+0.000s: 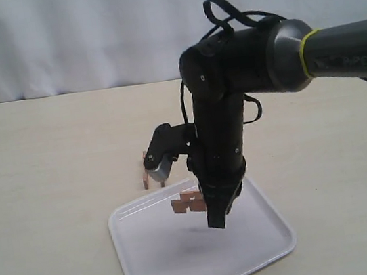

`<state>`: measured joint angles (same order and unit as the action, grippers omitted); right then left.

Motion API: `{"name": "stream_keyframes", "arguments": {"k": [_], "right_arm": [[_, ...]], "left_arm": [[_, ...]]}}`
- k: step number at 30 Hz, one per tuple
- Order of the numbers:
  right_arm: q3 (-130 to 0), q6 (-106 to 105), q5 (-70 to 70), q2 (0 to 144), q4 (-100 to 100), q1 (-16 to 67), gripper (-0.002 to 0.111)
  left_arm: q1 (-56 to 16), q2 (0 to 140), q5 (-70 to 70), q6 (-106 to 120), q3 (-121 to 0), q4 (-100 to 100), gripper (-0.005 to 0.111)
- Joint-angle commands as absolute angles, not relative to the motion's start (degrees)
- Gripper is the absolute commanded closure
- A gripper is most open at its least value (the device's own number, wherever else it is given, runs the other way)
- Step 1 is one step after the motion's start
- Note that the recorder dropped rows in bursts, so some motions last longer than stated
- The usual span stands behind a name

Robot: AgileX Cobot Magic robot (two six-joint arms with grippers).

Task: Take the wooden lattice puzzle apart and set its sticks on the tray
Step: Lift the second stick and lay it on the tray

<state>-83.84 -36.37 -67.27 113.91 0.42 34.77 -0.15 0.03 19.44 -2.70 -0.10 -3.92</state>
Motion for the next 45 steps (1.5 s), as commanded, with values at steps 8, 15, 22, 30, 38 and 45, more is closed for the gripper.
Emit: {"name": "stream_keyframes", "arguments": {"k": [8, 15, 22, 30, 38, 45], "right_arm": [[-74.88, -36.81, -48.31, 113.31, 0.82, 34.77, 0.104], [-74.31, -36.81, -45.78, 113.95, 0.82, 34.77, 0.104], [-74.31, -36.81, -46.02, 116.49, 0.90, 34.77, 0.098], [-74.31, -36.54, -46.38, 116.62, 0.90, 34.77, 0.060], [-77.30, -36.39, -49.90, 115.20, 0.90, 34.77, 0.055], [-78.67, -36.39, -48.31, 112.59, 0.90, 34.77, 0.055]], "left_arm": [[-0.47, 0.00, 18.61, -2.86, 0.00, -3.91, 0.107], [-0.47, 0.00, 18.61, -2.86, 0.00, -3.91, 0.107], [-0.47, 0.00, 18.61, -2.86, 0.00, -3.91, 0.107], [-0.47, 0.00, 18.61, -2.86, 0.00, -3.91, 0.107], [-0.47, 0.00, 18.61, -2.86, 0.00, -3.91, 0.107], [-0.47, 0.00, 18.61, -2.86, 0.00, -3.91, 0.107]]}}
